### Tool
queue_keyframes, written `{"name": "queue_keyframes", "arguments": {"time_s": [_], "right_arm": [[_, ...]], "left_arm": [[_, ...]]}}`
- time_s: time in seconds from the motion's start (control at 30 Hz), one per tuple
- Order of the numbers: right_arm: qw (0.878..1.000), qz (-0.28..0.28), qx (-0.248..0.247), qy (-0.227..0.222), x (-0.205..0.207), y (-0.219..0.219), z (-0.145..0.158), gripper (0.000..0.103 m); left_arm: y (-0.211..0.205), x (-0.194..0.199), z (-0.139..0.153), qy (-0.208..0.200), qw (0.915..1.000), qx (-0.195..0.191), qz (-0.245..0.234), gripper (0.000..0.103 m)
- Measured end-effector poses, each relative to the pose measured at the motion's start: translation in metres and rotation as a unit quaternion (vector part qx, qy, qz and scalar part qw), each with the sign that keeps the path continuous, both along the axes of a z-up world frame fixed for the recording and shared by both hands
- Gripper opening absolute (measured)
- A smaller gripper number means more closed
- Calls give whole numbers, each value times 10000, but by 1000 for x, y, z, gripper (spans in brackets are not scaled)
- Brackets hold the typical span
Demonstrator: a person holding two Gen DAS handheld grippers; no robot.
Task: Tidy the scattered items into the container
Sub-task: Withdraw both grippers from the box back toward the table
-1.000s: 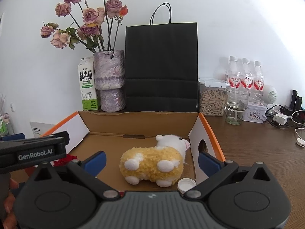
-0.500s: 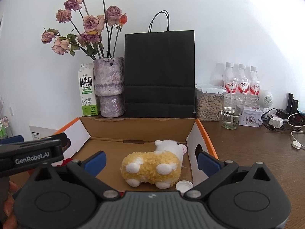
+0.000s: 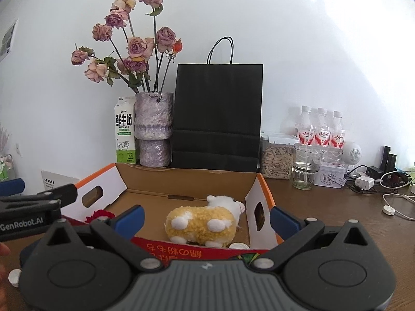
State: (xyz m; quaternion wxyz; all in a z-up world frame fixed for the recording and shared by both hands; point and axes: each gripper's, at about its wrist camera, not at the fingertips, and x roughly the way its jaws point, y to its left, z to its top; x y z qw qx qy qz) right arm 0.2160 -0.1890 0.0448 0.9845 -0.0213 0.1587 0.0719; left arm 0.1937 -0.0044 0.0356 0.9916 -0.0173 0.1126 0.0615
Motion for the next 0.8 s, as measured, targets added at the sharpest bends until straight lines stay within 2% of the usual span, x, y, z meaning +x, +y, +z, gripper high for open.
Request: {"name": "queue_keyframes", "arguments": {"time_s": [0.17,0.4,0.6,0.7,0.8], "right_arm": [[9999,130,79,-20,-31,-8,2,103],[9998,144,27,135,-81,-24,-7,103],[9979,102,-95,634,-113,-33,-32,103],[9962,112,-94,861,-120,-31,-43,103],[9956,194,-134,908,-124,-24,-45,103]], "left_arm": [[13,-29,6,59,9999,-3,91,103],[43,-77,-3,496,9985,10,224,103],[61,-117,-25,807,9956,197,436,103],[65,-123,-35,1004,9938,183,441,103],[66,-125,-36,1036,9937,158,395,103]]}}
